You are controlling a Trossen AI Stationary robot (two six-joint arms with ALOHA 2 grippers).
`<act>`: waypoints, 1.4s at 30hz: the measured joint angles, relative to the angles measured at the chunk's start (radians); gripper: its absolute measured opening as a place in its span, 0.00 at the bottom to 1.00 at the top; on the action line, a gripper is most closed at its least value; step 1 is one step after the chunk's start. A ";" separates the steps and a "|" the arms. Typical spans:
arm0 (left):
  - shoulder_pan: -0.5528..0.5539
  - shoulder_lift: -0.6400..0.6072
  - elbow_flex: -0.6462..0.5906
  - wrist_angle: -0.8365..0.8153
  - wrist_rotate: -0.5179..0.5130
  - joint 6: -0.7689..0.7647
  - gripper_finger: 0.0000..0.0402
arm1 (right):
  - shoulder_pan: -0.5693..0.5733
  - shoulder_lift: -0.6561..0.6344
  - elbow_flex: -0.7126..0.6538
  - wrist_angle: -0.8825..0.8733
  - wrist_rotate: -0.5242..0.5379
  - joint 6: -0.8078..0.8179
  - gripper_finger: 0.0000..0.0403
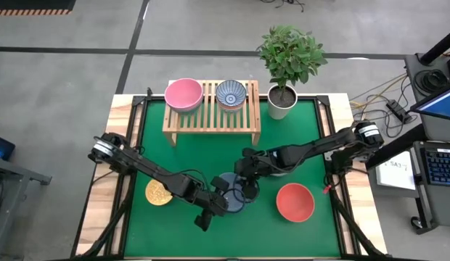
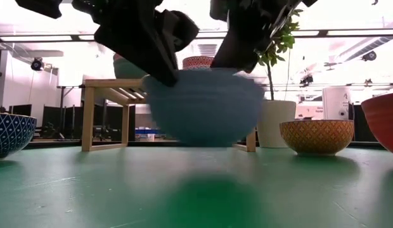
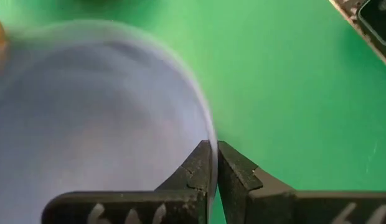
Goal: Place and stack bowls onto a shelf
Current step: Stack the large blue bowl on the large pink bowl
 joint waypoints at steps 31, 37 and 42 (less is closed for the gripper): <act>0.120 -0.538 0.356 -0.724 -0.282 -0.006 0.00 | 0.064 -0.553 -0.394 0.358 0.043 -0.190 0.50; 0.335 -0.523 0.553 -0.862 -0.312 0.137 0.00 | 0.064 -0.544 -0.392 0.363 0.043 -0.204 0.50; 0.581 -0.518 0.620 -0.912 -0.210 0.202 0.00 | 0.064 -0.539 -0.392 0.363 0.043 -0.191 0.50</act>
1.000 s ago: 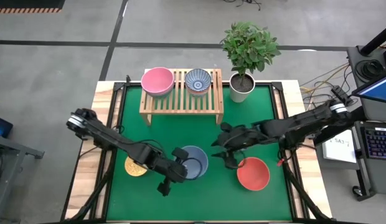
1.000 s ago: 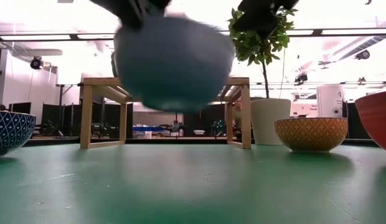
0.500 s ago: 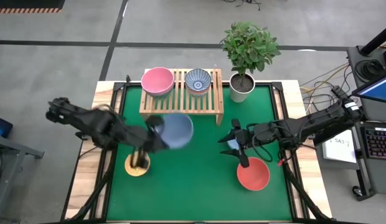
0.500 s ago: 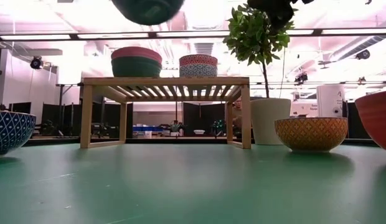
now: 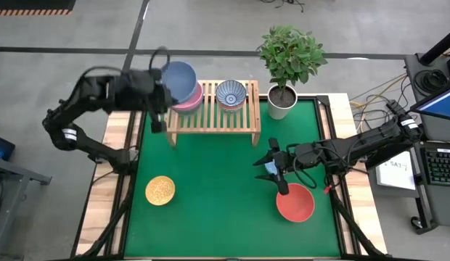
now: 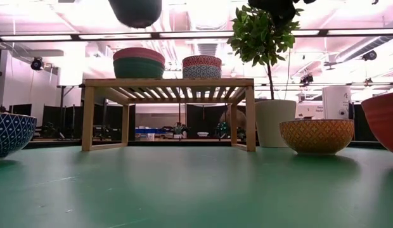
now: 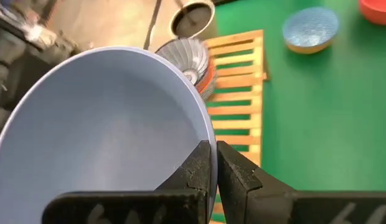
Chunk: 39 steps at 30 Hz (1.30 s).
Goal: Place and stack bowls onto a shelf
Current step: Stack the large blue bowl on the large pink bowl
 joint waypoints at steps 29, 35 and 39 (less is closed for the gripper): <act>0.286 0.035 -0.274 0.160 0.239 0.068 0.00 | 0.000 0.001 0.000 -0.008 -0.003 0.021 0.50; 0.286 0.034 -0.295 0.161 0.230 0.032 0.04 | 0.000 0.001 0.000 -0.009 -0.010 0.039 0.50; 0.286 0.034 -0.308 0.160 0.230 0.028 0.09 | 0.000 0.001 0.000 -0.010 -0.011 0.047 0.50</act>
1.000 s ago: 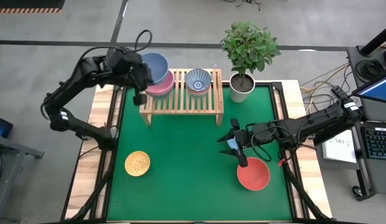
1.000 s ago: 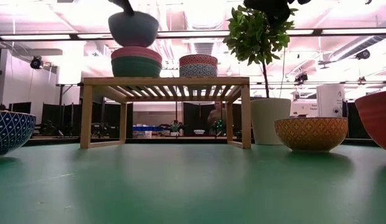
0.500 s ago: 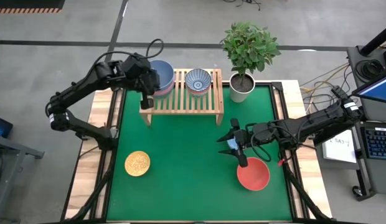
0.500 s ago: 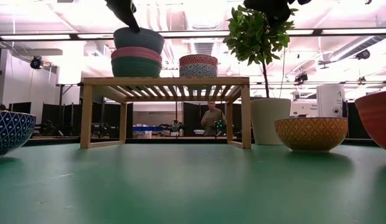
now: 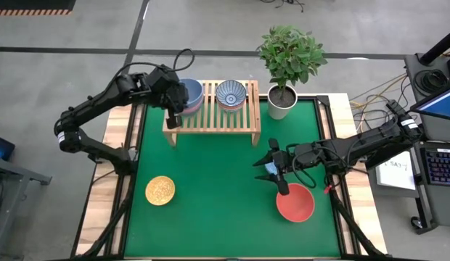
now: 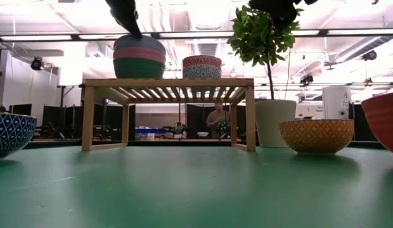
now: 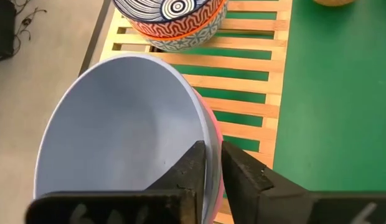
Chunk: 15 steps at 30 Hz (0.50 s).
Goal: Place and stack bowls onto a shelf
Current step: Stack the large blue bowl on the large pink bowl
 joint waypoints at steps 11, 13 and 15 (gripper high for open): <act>-0.004 -0.045 0.000 0.000 0.000 0.010 0.28 | 0.000 0.000 0.000 0.000 0.000 0.014 0.50; -0.004 -0.064 0.000 0.001 0.000 0.013 0.30 | 0.000 0.000 0.000 0.000 0.000 0.015 0.50; -0.004 -0.084 0.000 0.011 0.000 0.018 0.32 | 0.000 0.000 0.000 0.001 0.000 0.013 0.50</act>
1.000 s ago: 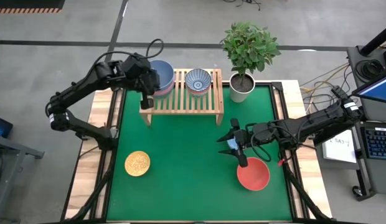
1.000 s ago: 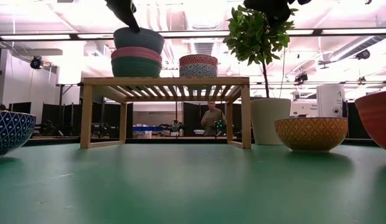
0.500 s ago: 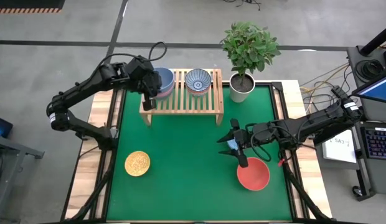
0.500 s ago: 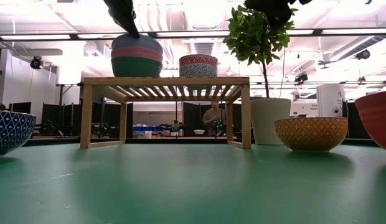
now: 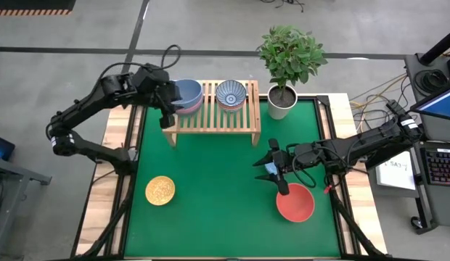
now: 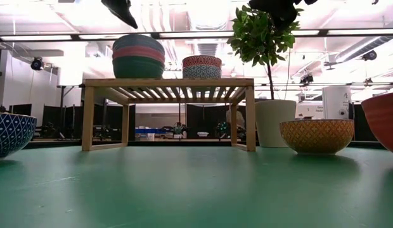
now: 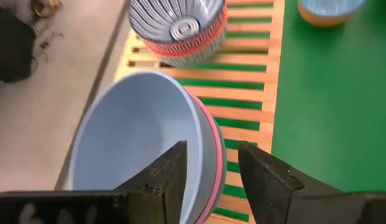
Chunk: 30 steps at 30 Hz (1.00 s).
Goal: Place and stack bowls onto a shelf
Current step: Stack the large blue bowl on the large pink bowl
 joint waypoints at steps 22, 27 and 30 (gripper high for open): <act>0.045 -0.309 -0.579 0.751 0.000 -0.087 0.00 | 0.000 0.000 -0.005 0.004 0.001 0.010 0.50; 0.045 -0.301 -0.615 0.747 0.001 -0.120 0.00 | 0.000 0.000 -0.005 0.004 0.001 0.014 0.50; 0.045 -0.286 -0.618 0.744 0.001 -0.139 0.00 | 0.000 0.000 -0.006 0.004 0.001 0.015 0.50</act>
